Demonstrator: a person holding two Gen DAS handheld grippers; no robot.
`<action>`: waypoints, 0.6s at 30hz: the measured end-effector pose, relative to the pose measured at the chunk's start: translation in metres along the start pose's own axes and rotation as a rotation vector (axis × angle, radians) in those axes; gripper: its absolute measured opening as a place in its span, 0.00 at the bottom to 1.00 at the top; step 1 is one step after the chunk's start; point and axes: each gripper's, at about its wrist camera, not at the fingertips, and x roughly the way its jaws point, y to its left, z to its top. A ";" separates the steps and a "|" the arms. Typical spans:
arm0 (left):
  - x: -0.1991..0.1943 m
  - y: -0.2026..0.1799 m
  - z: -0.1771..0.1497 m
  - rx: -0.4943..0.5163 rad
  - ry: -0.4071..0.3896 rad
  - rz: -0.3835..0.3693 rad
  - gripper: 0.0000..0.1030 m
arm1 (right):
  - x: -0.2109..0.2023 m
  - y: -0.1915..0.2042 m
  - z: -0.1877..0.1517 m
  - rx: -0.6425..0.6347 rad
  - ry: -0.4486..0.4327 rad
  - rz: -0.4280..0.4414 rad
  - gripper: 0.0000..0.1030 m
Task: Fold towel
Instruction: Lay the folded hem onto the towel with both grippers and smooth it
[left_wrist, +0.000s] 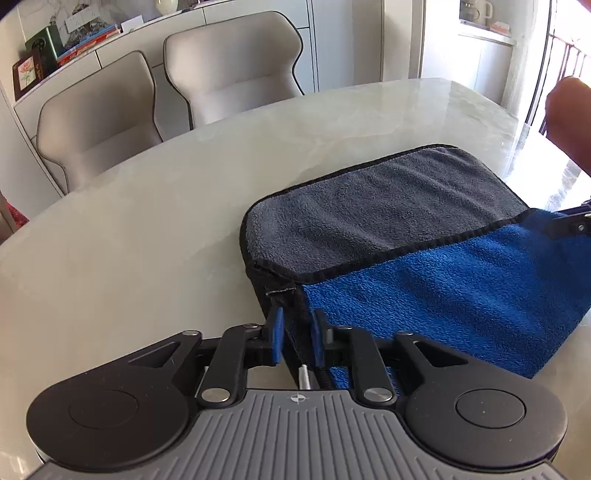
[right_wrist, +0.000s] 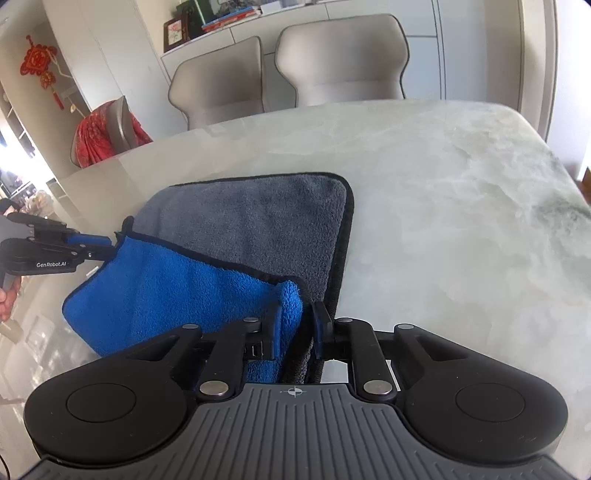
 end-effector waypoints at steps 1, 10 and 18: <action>0.001 0.002 0.000 -0.014 -0.003 -0.012 0.36 | -0.001 0.002 0.000 -0.010 -0.002 -0.002 0.16; 0.011 0.003 0.008 -0.129 0.008 -0.125 0.47 | 0.000 0.014 -0.003 -0.032 0.004 0.035 0.18; 0.011 0.004 0.006 -0.203 0.024 -0.103 0.33 | -0.003 0.015 -0.011 -0.008 -0.006 0.059 0.33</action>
